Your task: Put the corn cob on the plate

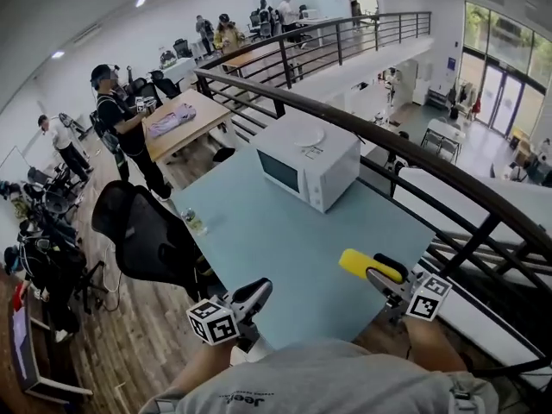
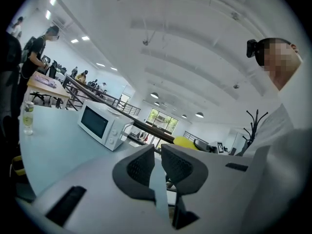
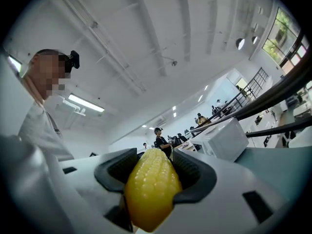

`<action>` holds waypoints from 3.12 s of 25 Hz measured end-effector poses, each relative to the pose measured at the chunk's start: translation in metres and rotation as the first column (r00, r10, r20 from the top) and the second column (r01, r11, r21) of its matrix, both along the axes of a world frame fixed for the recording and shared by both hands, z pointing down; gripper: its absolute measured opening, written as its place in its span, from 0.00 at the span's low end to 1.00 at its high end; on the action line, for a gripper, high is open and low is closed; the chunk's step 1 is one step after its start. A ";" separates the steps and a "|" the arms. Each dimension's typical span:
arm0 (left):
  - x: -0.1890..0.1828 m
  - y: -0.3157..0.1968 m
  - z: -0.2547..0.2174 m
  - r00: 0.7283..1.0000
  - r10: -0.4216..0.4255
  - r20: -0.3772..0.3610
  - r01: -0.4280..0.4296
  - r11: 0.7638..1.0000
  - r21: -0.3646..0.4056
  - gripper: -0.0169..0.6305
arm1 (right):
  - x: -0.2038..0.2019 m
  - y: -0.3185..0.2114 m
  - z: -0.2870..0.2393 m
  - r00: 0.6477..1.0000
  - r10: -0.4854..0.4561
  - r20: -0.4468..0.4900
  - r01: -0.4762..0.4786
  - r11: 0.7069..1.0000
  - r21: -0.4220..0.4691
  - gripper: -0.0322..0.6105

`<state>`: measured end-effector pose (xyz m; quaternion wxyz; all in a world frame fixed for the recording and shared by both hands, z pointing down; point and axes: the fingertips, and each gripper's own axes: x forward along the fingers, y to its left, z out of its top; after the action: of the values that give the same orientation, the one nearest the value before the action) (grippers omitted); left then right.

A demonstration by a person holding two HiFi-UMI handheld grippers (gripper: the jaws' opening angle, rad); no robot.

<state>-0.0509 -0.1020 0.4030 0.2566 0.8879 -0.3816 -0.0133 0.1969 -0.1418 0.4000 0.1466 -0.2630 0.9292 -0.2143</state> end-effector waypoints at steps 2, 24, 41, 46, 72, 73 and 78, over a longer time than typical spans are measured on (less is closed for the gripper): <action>-0.023 -0.017 0.014 0.999 0.031 -0.015 -0.031 0.999 -0.010 0.12 | -0.020 -0.008 0.007 0.999 0.045 -0.013 -0.046 0.998 -0.038 0.42; -0.049 -0.253 0.004 1.000 0.010 0.016 -0.012 0.990 0.141 0.12 | -0.073 -0.232 -0.002 0.979 0.052 -0.195 -0.051 0.999 0.010 0.42; -0.041 -0.460 0.021 0.997 0.020 0.079 -0.035 0.981 0.190 0.12 | -0.113 -0.456 -0.013 0.936 0.102 -0.338 -0.049 0.986 0.161 0.42; -0.034 -0.513 0.034 0.995 0.010 0.103 -0.032 0.975 0.219 0.12 | -0.122 -0.513 -0.003 0.910 0.095 -0.403 -0.018 0.981 0.192 0.42; -0.023 -0.592 0.064 0.987 0.016 0.157 -0.056 0.966 0.251 0.12 | -0.170 -0.634 0.044 0.824 0.068 -0.563 0.032 0.985 0.167 0.42; -0.023 -0.592 0.064 0.987 0.016 0.158 -0.056 0.966 0.251 0.12 | -0.172 -0.635 0.045 0.823 0.067 -0.564 0.033 0.986 0.166 0.42; -0.022 -0.592 0.064 0.986 0.015 0.164 -0.058 0.965 0.258 0.12 | -0.174 -0.637 0.051 0.814 0.065 -0.577 0.035 0.987 0.159 0.42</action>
<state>-0.0733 -0.6943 0.4675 0.1059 0.9190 -0.3795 0.0128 0.0234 -0.7784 0.4508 -0.1207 -0.3102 0.9418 -0.0464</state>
